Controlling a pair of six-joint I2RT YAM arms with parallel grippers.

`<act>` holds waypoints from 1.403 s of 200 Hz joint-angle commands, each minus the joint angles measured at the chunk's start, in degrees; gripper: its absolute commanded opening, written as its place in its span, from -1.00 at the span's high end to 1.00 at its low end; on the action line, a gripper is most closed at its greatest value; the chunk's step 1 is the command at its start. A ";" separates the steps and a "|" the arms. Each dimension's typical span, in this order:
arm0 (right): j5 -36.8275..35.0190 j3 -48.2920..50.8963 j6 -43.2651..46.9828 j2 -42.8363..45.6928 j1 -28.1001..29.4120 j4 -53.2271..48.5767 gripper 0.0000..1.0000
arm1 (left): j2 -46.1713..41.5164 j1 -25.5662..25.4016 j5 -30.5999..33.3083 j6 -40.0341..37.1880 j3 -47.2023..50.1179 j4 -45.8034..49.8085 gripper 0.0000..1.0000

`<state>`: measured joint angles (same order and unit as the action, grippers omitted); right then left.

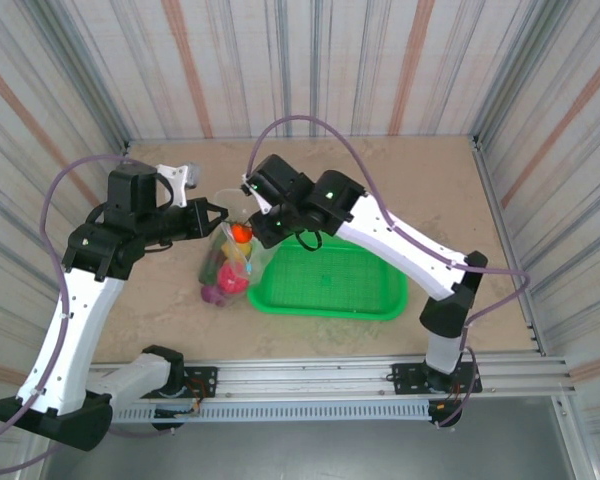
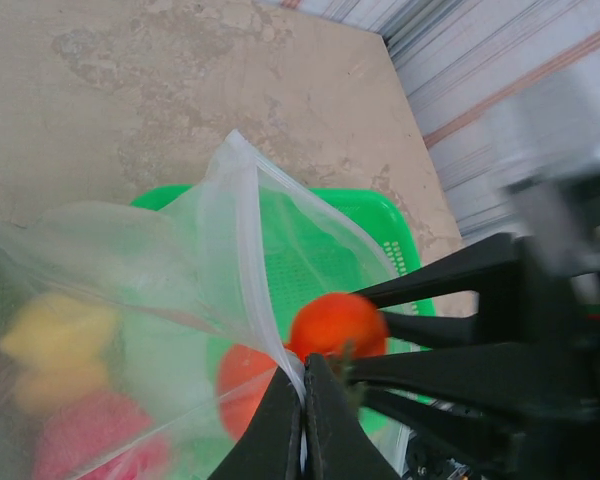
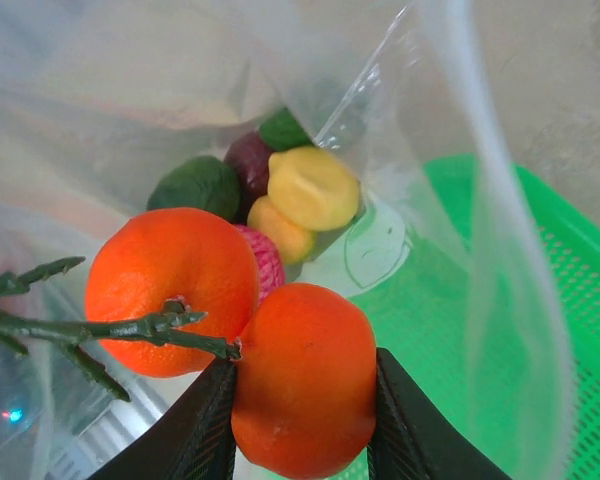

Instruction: Place the food in the zip-top bag and seal the zipper

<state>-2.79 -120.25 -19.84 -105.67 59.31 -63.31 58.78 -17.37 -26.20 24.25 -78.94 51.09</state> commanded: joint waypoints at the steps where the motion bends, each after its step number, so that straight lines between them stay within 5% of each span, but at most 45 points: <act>1: 1.61 -2.26 1.25 -2.53 -0.20 -2.01 0.52 | -0.90 -0.39 -2.38 0.25 -0.49 -1.69 1.00; 61: 8.34 -1.49 -0.25 -7.94 -0.86 0.35 0.45 | -1.61 -0.39 -3.10 0.50 0.19 -2.36 1.00; 85: 8.96 -0.46 -0.90 -7.98 -1.04 1.55 -0.10 | -1.83 -0.39 -2.91 0.36 0.34 -2.39 1.00; 122: 9.41 1.64 -1.48 -5.68 -1.78 3.42 -0.37 | -1.88 -0.39 -2.91 0.18 0.45 -2.26 1.00; 136: 9.94 3.08 -2.08 -3.98 -2.51 4.87 -0.25 | -2.02 -0.39 -2.77 0.10 0.49 -2.23 1.00; 188: 12.48 6.29 -3.87 1.33 -4.31 8.51 0.75 | -2.33 -0.41 -2.19 -0.08 1.05 -2.14 1.00; 280: 11.36 12.13 -7.06 13.07 -8.23 13.71 0.75 | -2.46 -0.41 -0.51 -0.04 1.38 -1.47 1.00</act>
<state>10.22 -110.78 -25.08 -97.95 53.04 -51.11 57.69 -17.37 -27.18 24.25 -77.10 50.72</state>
